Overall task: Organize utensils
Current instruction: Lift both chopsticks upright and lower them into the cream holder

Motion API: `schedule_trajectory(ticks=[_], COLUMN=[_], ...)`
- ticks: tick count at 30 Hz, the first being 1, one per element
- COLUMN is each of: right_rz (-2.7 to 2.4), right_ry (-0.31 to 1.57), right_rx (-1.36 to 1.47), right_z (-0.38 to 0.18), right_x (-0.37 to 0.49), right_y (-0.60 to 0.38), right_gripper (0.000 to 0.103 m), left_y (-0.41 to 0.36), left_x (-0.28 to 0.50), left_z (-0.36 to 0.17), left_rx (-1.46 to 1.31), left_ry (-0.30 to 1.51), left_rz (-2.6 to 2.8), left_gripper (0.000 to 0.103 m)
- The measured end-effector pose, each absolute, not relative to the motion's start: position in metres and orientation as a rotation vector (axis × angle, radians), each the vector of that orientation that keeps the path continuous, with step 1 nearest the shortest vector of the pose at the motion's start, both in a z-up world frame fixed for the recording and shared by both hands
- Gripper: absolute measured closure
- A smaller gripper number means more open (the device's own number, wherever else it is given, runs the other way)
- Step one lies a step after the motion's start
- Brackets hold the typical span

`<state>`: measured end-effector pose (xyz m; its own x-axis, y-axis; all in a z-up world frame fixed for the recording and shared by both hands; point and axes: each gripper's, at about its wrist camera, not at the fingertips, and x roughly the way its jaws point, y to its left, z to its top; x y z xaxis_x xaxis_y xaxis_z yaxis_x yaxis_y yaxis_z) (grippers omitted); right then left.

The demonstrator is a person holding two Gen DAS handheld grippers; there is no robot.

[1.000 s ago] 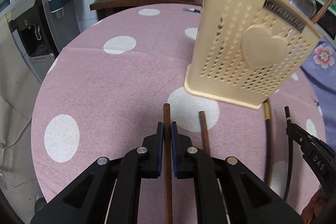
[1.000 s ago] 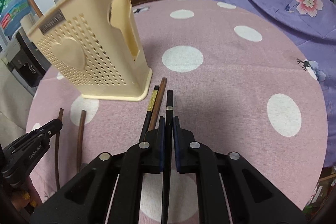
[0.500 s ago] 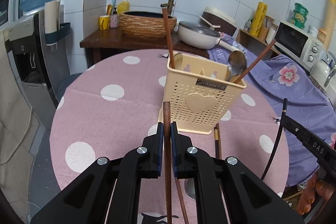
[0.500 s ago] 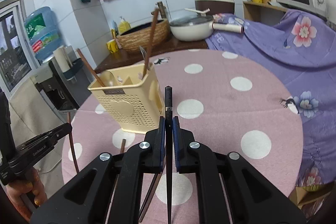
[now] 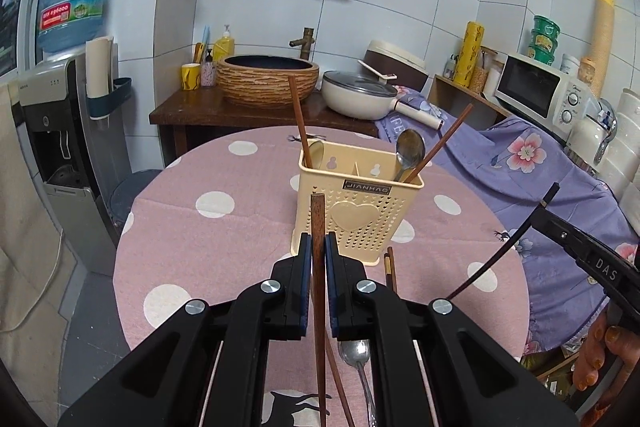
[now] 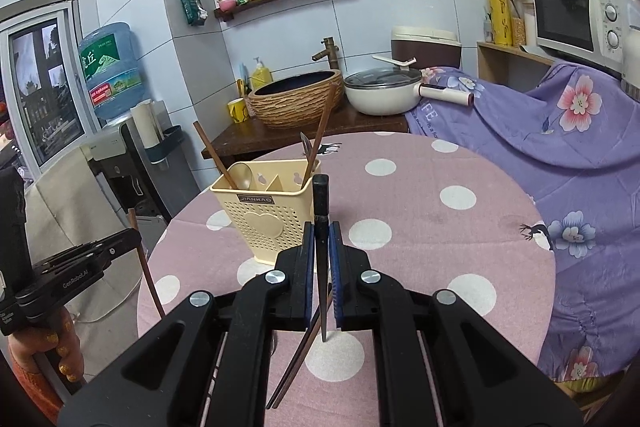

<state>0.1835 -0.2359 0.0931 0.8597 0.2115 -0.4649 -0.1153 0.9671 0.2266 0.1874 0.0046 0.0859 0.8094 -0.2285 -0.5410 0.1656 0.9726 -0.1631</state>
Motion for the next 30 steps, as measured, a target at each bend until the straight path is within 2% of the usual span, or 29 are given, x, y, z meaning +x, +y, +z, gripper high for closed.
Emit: schedule_trajectory(ticks=[19, 30], right_rz=[0.231, 0.304], right_ry=[0.529, 0.473], right_rx=[0.176, 0.176], right_z=[0.108, 0.170], right_x=[0.197, 0.220], right_y=[-0.227, -0.216], right_gripper=[0.095, 0.095], left_y=[0.000, -0.003], left_x=[0.192, 0.215], left_z=[0.111, 0.157], left_rx=[-0.101, -0.090], left_ry=[0.520, 0.467], left_rz=[-0.226, -0.265], left_gripper=[0.096, 0.096])
